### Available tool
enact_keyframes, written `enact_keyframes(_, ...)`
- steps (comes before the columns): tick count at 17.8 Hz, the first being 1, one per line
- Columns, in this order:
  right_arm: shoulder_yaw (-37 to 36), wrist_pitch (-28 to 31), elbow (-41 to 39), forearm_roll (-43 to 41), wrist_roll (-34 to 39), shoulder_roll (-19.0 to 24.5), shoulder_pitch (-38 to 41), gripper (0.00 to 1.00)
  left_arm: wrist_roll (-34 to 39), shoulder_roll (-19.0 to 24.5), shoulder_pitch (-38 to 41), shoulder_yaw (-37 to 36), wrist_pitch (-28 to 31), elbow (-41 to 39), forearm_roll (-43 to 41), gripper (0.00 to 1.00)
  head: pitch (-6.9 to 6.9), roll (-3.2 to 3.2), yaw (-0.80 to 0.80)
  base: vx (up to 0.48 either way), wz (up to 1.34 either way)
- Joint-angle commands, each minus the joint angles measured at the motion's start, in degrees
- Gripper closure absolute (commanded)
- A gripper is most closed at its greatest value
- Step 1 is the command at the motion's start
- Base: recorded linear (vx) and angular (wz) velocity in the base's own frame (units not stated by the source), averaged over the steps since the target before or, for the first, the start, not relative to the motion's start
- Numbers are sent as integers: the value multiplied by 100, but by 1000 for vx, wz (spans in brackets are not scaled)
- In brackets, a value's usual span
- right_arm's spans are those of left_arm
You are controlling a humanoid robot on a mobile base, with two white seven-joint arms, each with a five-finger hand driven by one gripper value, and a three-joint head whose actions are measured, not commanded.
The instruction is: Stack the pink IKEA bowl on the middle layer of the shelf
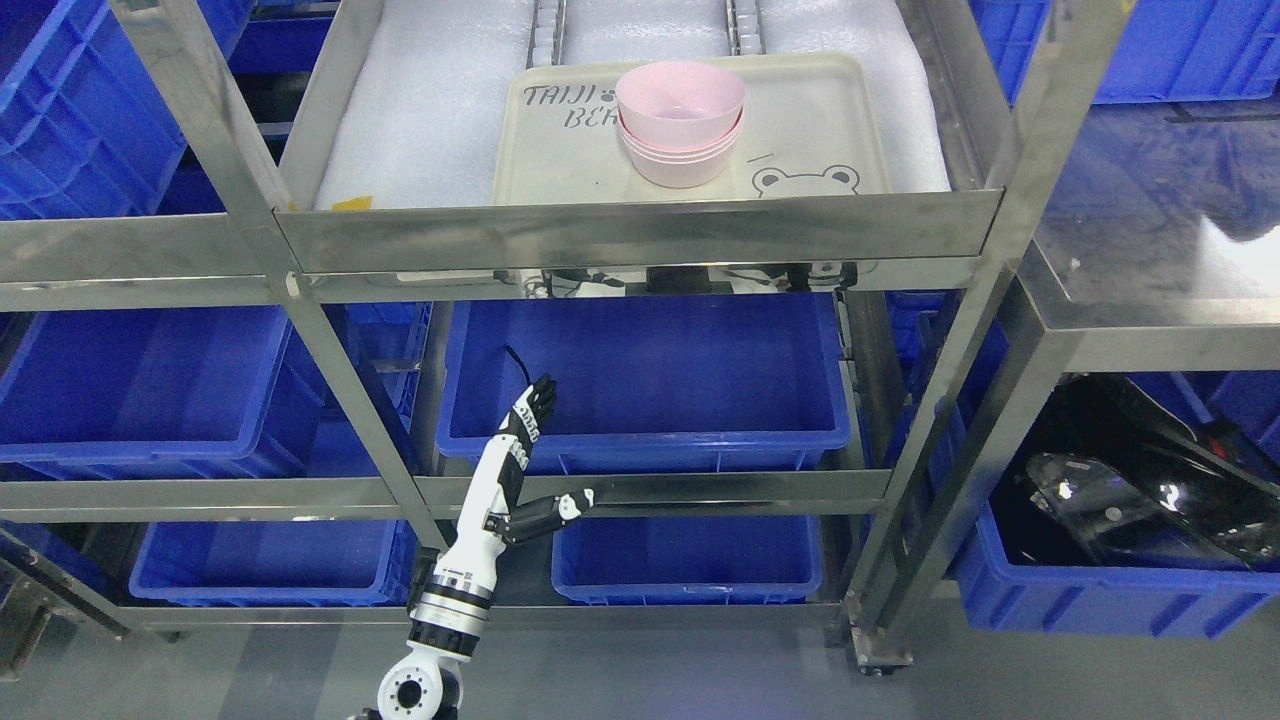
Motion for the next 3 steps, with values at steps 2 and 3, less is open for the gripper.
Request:
enact_keyframes(2, 0, 3, -100, 0, 4, -100, 131, 0, 84, 88, -353, 387, 618, -147, 109, 0, 0, 0, 0, -99, -185)
enact_keyframes(3, 0, 3, -100, 0, 4, -100, 131, 0, 93, 88, -389, 396, 680, -164, 109, 0, 0, 0, 0, -90, -156)
